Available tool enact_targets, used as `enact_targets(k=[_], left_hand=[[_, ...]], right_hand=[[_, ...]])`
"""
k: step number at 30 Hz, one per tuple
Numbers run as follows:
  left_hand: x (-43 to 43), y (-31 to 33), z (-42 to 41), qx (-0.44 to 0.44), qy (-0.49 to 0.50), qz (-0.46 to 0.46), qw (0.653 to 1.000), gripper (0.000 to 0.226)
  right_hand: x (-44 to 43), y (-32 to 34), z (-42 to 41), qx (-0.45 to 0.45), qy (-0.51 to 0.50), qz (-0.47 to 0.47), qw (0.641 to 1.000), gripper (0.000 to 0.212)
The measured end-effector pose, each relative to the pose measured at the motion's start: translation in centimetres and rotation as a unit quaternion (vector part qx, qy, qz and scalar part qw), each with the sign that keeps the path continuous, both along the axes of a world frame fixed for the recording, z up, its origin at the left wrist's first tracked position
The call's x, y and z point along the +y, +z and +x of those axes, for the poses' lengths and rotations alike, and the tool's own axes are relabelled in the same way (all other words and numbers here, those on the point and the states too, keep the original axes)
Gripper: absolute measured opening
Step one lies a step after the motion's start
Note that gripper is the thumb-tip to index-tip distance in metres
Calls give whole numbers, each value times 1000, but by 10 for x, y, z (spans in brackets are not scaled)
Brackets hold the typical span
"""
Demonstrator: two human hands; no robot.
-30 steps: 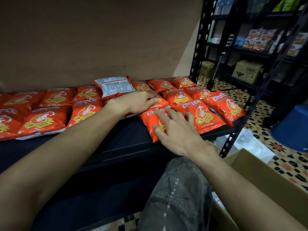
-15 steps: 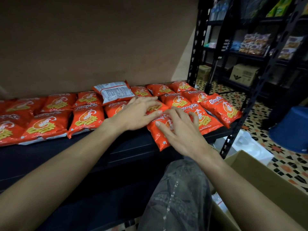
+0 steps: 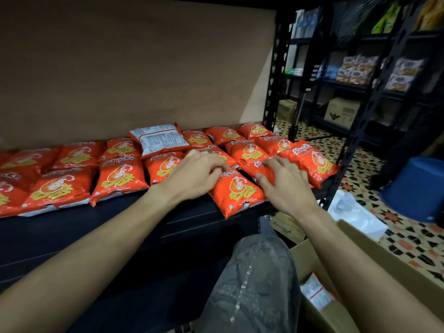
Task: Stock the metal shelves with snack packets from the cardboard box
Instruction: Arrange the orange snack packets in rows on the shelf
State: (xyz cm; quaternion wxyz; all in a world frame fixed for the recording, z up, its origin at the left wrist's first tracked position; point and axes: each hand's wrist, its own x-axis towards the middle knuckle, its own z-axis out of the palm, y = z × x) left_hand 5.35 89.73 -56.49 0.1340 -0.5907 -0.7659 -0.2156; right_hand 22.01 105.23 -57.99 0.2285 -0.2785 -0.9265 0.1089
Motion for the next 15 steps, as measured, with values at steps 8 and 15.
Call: enact_targets(k=[8,15], left_hand=[[-12,11,34,36,65,-75,994,74],[-14,18,30,8,48,-20,999,78]], right_hand=[[3,-3,2,33,10,-29,999,46],[7,1,3,85,0,-67,994,49]])
